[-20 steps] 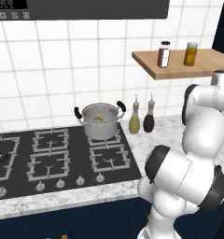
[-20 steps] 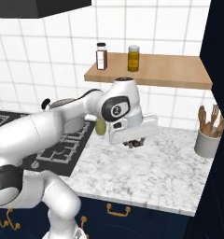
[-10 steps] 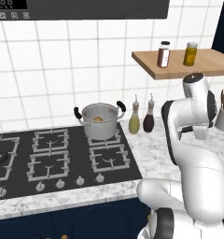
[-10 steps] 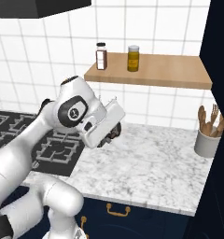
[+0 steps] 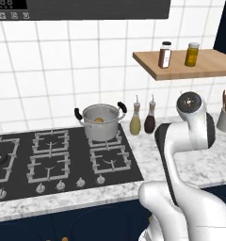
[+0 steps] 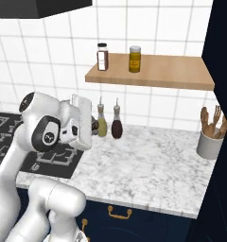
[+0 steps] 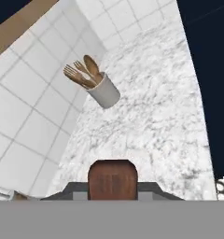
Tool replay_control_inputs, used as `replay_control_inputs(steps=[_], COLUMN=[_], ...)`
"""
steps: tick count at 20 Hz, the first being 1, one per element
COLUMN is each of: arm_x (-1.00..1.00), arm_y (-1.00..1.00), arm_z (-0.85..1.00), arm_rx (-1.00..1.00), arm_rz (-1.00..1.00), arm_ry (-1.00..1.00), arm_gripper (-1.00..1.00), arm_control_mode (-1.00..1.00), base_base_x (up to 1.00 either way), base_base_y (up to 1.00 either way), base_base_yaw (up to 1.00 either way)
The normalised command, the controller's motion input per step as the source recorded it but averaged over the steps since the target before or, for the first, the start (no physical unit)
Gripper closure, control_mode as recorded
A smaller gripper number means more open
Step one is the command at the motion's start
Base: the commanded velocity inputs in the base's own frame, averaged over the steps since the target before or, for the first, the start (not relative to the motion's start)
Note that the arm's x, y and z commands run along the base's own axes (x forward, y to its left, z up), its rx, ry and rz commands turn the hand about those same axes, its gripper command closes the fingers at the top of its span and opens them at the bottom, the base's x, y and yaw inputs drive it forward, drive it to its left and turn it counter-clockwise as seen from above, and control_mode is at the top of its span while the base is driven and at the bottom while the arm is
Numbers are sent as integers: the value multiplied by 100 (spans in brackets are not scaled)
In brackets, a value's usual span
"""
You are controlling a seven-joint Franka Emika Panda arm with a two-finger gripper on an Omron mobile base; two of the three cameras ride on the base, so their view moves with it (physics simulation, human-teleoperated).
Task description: Put the tomato and potato in the pot. Retrieve the spatula and lightly stir the vegetables in the pot.
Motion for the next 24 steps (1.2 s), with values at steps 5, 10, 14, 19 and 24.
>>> replay_control_inputs(steps=[5,10,14,19,24], arm_x=[3,14,53,66,84], arm_y=[83,100,100,87,69], arm_z=[36,28,39,14,0], arm_rx=[-45,-43,-30,-27,-22], arm_rz=[46,22,12,8,4], arm_ry=[-17,-29,-11,-3,0], arm_gripper=[100,100,100,100,100], arm_control_mode=[-100,-100,-100,-100,-100], base_base_x=[0,0,0,0,0], base_base_y=[0,0,0,0,0], base_base_yaw=[0,0,0,0,0])
